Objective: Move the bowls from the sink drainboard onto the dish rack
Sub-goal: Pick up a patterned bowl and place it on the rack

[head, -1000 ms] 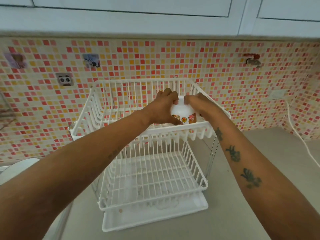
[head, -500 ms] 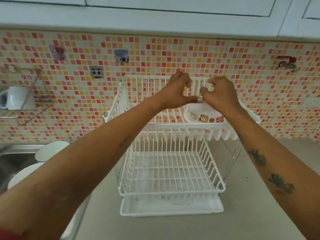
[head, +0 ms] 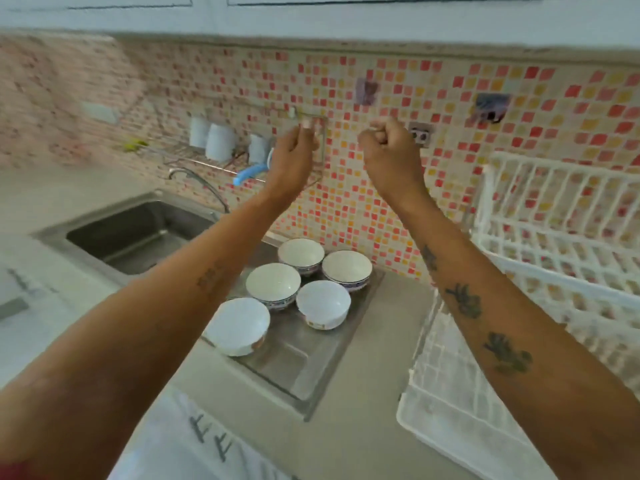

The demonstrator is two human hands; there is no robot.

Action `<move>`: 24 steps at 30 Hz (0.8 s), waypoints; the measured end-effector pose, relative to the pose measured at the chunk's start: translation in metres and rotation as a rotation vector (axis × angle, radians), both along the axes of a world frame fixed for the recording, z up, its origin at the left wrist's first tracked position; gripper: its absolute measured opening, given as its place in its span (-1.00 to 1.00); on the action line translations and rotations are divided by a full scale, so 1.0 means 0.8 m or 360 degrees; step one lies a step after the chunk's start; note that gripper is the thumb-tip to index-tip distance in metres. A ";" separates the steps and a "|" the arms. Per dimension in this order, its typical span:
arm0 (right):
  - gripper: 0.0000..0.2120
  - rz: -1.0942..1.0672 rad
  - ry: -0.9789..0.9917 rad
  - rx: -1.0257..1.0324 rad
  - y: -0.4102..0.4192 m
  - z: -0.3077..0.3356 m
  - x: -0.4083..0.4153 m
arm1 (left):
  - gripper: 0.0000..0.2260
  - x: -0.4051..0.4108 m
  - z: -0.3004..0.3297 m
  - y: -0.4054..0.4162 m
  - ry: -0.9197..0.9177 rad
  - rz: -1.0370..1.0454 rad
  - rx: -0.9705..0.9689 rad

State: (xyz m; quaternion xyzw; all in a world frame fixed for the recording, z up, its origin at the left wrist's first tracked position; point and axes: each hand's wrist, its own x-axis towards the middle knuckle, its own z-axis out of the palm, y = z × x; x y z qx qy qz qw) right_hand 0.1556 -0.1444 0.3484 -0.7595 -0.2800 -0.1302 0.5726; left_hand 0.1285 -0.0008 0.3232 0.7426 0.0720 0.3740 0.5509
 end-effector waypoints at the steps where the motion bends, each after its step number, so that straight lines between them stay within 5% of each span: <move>1: -0.65 0.0070 0.0081 -0.0032 0.032 -0.016 -0.001 | -0.70 -0.010 -0.013 0.031 0.0058 0.0077 -0.0048; 4: -0.81 0.0169 0.0375 -0.0228 0.114 -0.076 -0.004 | -0.62 -0.037 -0.062 0.111 0.0241 0.0294 -0.0201; 14: -0.60 0.0176 0.1527 -0.0692 0.209 -0.323 -0.012 | -0.54 -0.103 -0.272 0.223 0.0793 0.0665 -0.0788; 18: -0.60 0.0052 0.1477 -0.0564 0.221 -0.373 -0.029 | -0.43 -0.117 -0.344 0.225 0.0885 0.0687 -0.1043; 24: -0.71 -0.0022 0.1580 -0.0480 0.239 -0.405 -0.030 | -0.56 -0.104 -0.395 0.215 0.0903 0.0557 -0.1216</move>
